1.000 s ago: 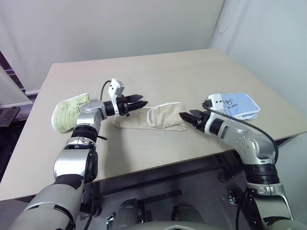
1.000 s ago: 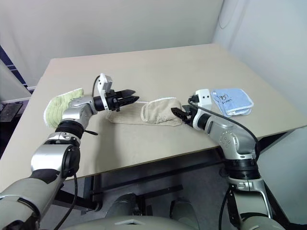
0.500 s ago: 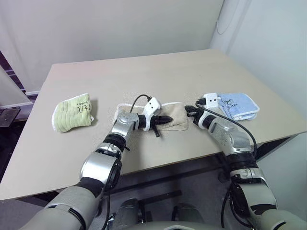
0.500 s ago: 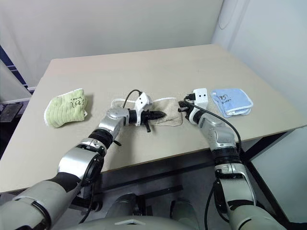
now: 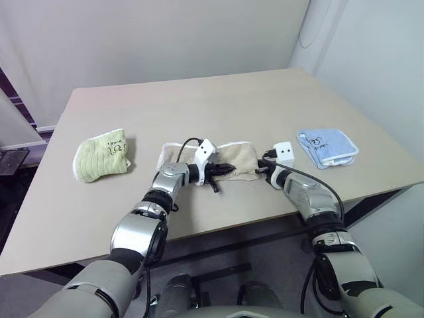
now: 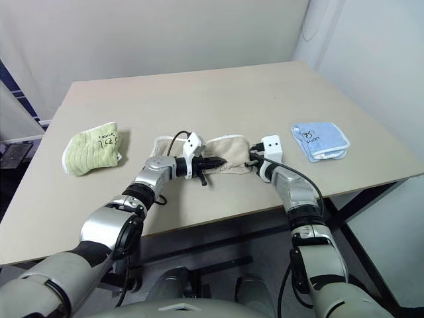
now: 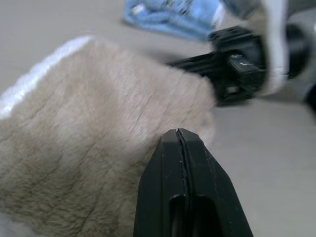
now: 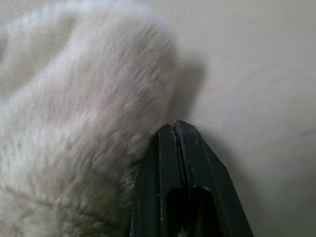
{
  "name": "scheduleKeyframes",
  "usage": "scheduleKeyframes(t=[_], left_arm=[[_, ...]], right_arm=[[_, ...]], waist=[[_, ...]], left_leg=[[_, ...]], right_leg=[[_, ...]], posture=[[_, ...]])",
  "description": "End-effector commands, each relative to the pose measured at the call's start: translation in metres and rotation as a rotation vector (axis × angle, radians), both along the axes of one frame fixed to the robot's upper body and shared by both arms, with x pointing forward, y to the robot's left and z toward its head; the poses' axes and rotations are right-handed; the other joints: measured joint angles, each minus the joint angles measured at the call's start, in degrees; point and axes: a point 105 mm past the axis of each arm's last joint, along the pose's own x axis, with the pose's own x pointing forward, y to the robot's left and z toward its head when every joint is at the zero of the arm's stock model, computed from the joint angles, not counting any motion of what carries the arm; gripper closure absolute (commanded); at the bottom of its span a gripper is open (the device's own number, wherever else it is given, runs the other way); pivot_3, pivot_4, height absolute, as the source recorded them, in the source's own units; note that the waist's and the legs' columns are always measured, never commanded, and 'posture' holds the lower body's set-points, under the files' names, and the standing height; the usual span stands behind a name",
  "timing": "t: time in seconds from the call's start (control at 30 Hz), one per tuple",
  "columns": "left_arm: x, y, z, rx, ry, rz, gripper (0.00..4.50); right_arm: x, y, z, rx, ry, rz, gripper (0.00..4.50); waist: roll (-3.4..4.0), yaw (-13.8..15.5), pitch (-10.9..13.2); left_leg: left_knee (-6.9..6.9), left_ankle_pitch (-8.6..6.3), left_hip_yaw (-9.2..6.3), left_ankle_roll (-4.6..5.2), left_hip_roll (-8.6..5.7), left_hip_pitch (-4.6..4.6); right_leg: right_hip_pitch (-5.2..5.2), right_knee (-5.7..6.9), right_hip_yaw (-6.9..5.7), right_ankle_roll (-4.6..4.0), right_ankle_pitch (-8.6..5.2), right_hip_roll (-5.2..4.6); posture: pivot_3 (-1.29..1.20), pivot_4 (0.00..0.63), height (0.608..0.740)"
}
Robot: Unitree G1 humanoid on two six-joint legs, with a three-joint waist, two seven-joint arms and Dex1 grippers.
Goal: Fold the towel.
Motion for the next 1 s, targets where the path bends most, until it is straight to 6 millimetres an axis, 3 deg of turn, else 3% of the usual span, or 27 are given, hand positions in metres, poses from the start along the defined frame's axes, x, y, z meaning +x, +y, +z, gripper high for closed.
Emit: scheduleKeyframes(t=[0.03,0.13,0.2,0.27,0.43,0.57,0.7,0.9,1.0], left_arm=[[0.003,0.000,0.019,-0.053,-0.045,-0.021,4.50],[0.002,0.000,0.015,-0.044,-0.035,-0.010,4.50],[0.002,0.000,0.007,-0.006,-0.031,-0.002,4.50],[0.001,-0.001,0.003,0.012,-0.033,0.004,4.50],[0.002,0.002,-0.005,0.042,-0.018,0.035,4.50],[-0.003,0.006,-0.016,0.047,0.020,0.035,4.50],[-0.003,0.009,-0.012,0.028,0.016,0.025,3.17],[0.016,0.035,0.019,-0.063,0.053,0.120,1.04],[0.015,0.060,0.022,-0.031,0.098,0.151,1.04]], right_arm=[[0.001,0.013,0.062,0.157,-0.175,0.074,4.48],[-0.008,0.039,0.071,0.182,-0.184,0.182,4.48],[-0.009,0.052,0.061,0.144,-0.152,0.218,4.48],[-0.007,0.060,0.040,0.092,-0.079,0.226,4.48],[0.000,0.053,-0.013,-0.044,0.067,0.149,4.48],[-0.002,0.048,-0.028,-0.063,0.110,0.140,4.48],[-0.004,0.051,-0.011,-0.001,0.051,0.177,4.50],[-0.018,0.061,0.035,0.117,-0.075,0.266,4.50],[-0.023,0.065,0.044,0.114,-0.097,0.279,4.50]], waist=[[0.00,0.0,0.0],[0.00,-0.2,0.0],[0.00,-0.2,0.0],[0.00,-0.2,0.0],[0.00,0.3,0.0],[0.01,0.0,0.0],[0.01,0.2,0.0],[0.02,-0.2,0.0],[0.02,-0.4,0.0]], left_leg=[[-0.01,0.00,0.00,0.00,0.01,0.00],[-0.02,0.00,-0.01,0.01,0.08,0.01],[-0.01,0.00,-0.01,0.01,0.10,0.04],[-0.01,0.00,0.00,0.01,0.10,0.05],[0.04,0.00,0.03,0.00,0.03,0.04],[0.04,0.00,0.11,0.00,0.03,0.08],[0.04,0.00,0.10,-0.01,0.08,0.09],[0.02,-0.01,0.10,-0.01,0.13,0.05],[-0.01,0.00,0.10,-0.02,0.19,0.05]], right_leg=[[-0.02,0.00,0.00,0.00,0.00,0.01],[-0.03,0.00,0.00,0.02,0.01,0.06],[-0.03,0.01,-0.01,0.02,0.01,0.08],[-0.04,0.02,-0.03,0.01,0.02,0.08],[-0.02,0.01,-0.07,-0.07,0.09,0.05],[-0.02,-0.01,-0.07,-0.04,0.22,0.03],[-0.03,-0.01,-0.09,-0.09,0.25,0.02],[-0.12,-0.03,-0.07,-0.10,0.25,0.00],[-0.20,-0.02,-0.08,-0.13,0.27,0.04]], posture=[[0.00,0.000,0.721],[0.00,0.000,0.721],[0.00,0.000,0.721],[0.00,0.000,0.721],[0.00,0.000,0.721],[0.00,0.000,0.721],[0.00,0.000,0.721],[0.00,0.000,0.721],[0.00,0.000,0.721]])
